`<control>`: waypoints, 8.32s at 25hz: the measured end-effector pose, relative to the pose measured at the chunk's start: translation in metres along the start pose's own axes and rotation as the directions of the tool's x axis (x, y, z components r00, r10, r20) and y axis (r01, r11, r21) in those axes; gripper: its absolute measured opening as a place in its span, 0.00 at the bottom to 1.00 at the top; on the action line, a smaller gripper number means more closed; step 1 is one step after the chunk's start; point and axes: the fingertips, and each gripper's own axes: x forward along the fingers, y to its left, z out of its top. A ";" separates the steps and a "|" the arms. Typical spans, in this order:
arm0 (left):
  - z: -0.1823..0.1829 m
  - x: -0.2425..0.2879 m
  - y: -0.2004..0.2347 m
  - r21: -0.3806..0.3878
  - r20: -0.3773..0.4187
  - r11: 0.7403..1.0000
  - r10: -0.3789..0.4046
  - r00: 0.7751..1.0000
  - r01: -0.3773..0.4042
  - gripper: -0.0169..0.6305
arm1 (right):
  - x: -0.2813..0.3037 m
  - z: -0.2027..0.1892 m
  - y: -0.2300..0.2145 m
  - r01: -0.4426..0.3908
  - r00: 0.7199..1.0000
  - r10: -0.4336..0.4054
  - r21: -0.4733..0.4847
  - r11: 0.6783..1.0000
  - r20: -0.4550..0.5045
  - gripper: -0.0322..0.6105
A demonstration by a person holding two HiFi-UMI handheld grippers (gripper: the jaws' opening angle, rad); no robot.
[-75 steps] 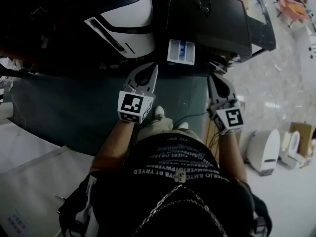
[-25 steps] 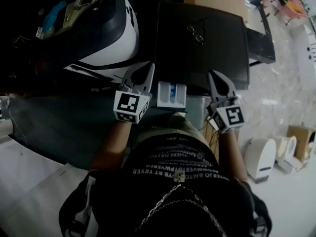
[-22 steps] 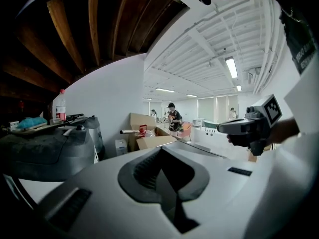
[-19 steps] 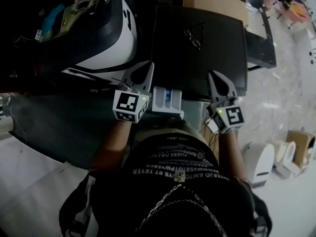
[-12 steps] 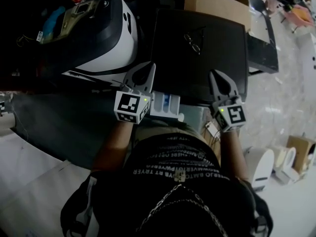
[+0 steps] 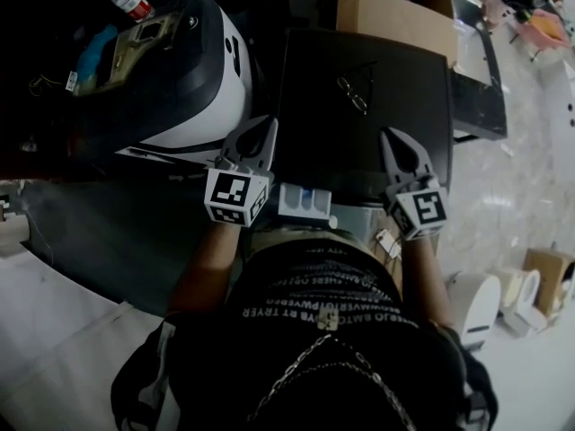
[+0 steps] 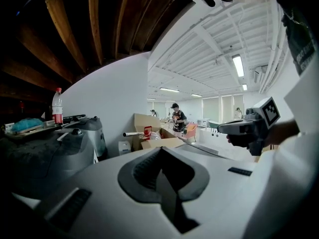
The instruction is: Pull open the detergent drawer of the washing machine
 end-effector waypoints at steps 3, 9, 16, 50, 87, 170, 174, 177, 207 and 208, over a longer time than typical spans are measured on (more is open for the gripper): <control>0.006 0.016 0.018 0.015 0.009 1.000 -0.025 1.000 0.025 0.03 | 0.017 0.006 -0.005 0.028 1.000 -0.028 -0.004 1.000 0.002 0.04; 0.021 0.054 0.050 0.031 0.027 0.997 -0.073 0.997 0.072 0.03 | 0.052 0.010 -0.015 0.071 0.997 -0.071 -0.008 0.997 -0.005 0.04; 0.028 0.093 0.072 0.037 0.032 0.990 -0.138 0.990 0.136 0.03 | 0.083 0.013 -0.029 0.115 0.993 -0.115 -0.012 0.993 -0.008 0.04; -0.002 0.024 0.001 -0.006 -0.026 0.999 -0.038 0.999 0.038 0.03 | -0.006 -0.016 -0.023 0.054 0.997 -0.052 0.038 0.998 -0.051 0.04; -0.197 -0.067 0.000 -0.028 -0.251 0.995 -0.098 0.963 0.094 0.03 | -0.043 -0.173 0.097 0.059 0.964 -0.043 0.054 0.997 -0.263 0.04; -0.349 -0.132 -0.096 -0.184 -0.593 0.955 -0.297 0.749 0.234 0.19 | -0.115 -0.360 0.168 0.133 0.708 0.098 0.267 0.954 -0.700 0.21; -0.353 -0.143 -0.102 -0.175 -0.610 0.957 -0.289 0.737 0.230 0.19 | -0.124 -0.363 0.172 0.120 0.698 0.103 0.258 0.959 -0.709 0.21; -0.357 -0.150 -0.106 -0.173 -0.614 0.956 -0.292 0.734 0.235 0.19 | -0.128 -0.365 0.180 0.108 0.709 0.124 0.281 0.954 -0.695 0.21; -0.256 -0.201 -0.130 -0.201 -0.301 0.953 -0.281 0.912 0.227 0.03 | -0.163 -0.226 0.206 0.101 0.911 -0.071 0.051 0.994 -0.405 0.05; -0.241 -0.204 -0.129 -0.186 -0.268 0.958 -0.263 0.927 0.218 0.03 | -0.166 -0.215 0.208 0.102 0.920 -0.077 0.045 0.994 -0.385 0.05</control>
